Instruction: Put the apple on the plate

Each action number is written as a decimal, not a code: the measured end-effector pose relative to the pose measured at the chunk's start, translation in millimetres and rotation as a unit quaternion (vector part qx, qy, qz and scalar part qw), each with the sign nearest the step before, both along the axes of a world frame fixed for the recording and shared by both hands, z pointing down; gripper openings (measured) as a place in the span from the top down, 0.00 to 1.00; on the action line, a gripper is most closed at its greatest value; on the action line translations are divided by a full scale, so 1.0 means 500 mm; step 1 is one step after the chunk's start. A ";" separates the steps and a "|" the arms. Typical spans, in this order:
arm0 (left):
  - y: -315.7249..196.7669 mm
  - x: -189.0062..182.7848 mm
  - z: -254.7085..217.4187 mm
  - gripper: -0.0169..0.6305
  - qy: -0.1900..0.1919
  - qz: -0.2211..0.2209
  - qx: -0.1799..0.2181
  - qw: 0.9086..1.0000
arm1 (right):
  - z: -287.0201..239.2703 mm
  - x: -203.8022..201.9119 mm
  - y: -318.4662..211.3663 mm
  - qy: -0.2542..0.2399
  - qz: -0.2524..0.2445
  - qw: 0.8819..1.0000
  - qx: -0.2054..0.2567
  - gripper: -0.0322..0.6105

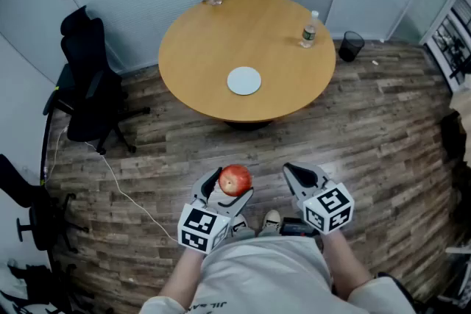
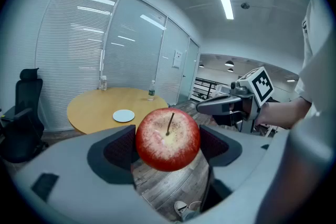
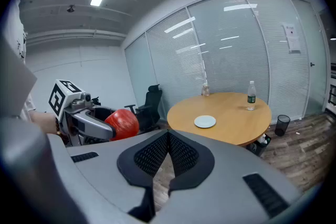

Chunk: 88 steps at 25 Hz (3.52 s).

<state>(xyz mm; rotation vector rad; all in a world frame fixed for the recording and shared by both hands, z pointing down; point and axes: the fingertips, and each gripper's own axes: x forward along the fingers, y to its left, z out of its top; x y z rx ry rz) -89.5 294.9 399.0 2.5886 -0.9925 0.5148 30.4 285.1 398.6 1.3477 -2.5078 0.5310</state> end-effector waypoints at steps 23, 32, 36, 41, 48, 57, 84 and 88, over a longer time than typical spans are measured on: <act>-0.005 -0.068 0.003 0.39 0.009 0.029 -0.001 1.000 | 0.005 -0.037 -0.005 0.008 0.049 0.999 0.009 0.90; -0.164 -0.032 0.013 0.39 0.005 0.019 0.002 1.000 | 0.026 -0.007 -0.177 -0.002 0.033 0.999 0.010 0.90; -0.287 -0.007 0.000 0.39 0.004 0.001 0.011 1.000 | 0.008 0.022 -0.309 0.001 0.014 1.000 0.022 0.90; -0.415 0.018 -0.015 0.39 0.008 -0.022 0.010 1.000 | -0.018 0.052 -0.449 0.003 -0.008 1.000 0.026 0.90; -0.517 0.070 -0.014 0.39 0.007 -0.038 0.007 0.999 | -0.002 0.086 -0.549 -0.005 -0.033 0.999 0.013 0.90; -0.564 0.089 -0.010 0.39 0.004 -0.040 0.001 0.999 | -0.002 0.091 -0.608 -0.011 -0.035 0.999 0.010 0.90; -0.698 0.087 0.047 0.39 -0.030 0.020 -0.031 0.999 | 0.053 0.068 -0.702 -0.015 0.007 0.999 -0.045 0.90; -0.717 0.088 0.063 0.39 -0.037 0.026 -0.033 0.998 | 0.070 0.056 -0.719 -0.014 0.006 0.999 -0.051 0.90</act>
